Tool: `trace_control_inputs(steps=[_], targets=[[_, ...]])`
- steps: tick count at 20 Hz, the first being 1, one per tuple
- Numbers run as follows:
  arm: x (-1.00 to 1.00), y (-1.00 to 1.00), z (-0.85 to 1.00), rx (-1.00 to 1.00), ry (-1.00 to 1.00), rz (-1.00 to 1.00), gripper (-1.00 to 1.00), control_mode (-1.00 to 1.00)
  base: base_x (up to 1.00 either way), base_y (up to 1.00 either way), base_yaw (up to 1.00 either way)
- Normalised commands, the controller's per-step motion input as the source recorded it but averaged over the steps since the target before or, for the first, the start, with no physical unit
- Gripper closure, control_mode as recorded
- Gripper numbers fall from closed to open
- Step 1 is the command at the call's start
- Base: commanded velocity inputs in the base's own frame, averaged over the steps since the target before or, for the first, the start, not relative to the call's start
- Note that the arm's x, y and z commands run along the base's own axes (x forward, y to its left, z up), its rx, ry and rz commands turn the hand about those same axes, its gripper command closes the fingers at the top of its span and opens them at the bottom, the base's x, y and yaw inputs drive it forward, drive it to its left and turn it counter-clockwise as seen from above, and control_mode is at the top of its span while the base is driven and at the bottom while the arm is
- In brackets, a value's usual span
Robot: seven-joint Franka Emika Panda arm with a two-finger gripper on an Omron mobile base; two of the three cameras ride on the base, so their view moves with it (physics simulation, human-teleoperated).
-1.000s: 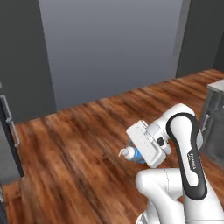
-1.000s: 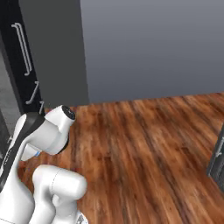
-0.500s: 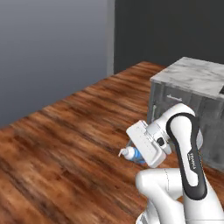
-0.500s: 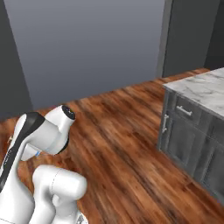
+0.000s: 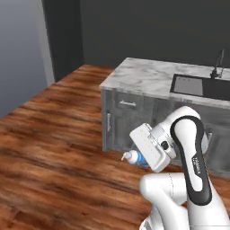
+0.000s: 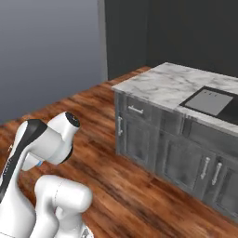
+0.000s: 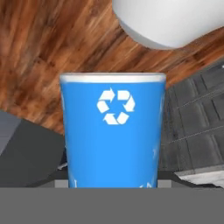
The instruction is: Restock the sink supplies by placing the sponge and soap dispenser on the counter and next to the sink. Make sure the soap dispenser is upright.
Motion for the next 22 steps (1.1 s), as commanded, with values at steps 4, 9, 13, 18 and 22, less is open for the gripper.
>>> trace_control_inputs(steps=[4, 9, 13, 18, 22], targets=[[0.00, 0.00, 0.00, 0.00, 0.00, 0.00, 1.00, 1.00, 0.63, -0.38, -0.51], [0.00, 0.00, 0.00, 0.00, 0.00, 0.00, 1.00, 1.00, 0.81, -0.10, -0.46], [0.00, 0.00, 0.00, 0.00, 0.00, 0.00, 1.00, 1.00, 0.91, 0.00, -0.31], [0.00, 0.00, 0.00, 0.00, 0.00, 0.00, 1.00, 1.00, 0.94, 0.00, -0.14], [0.00, 0.00, 0.00, 0.00, 0.00, 0.00, 1.00, 1.00, 0.91, 0.08, -0.04]])
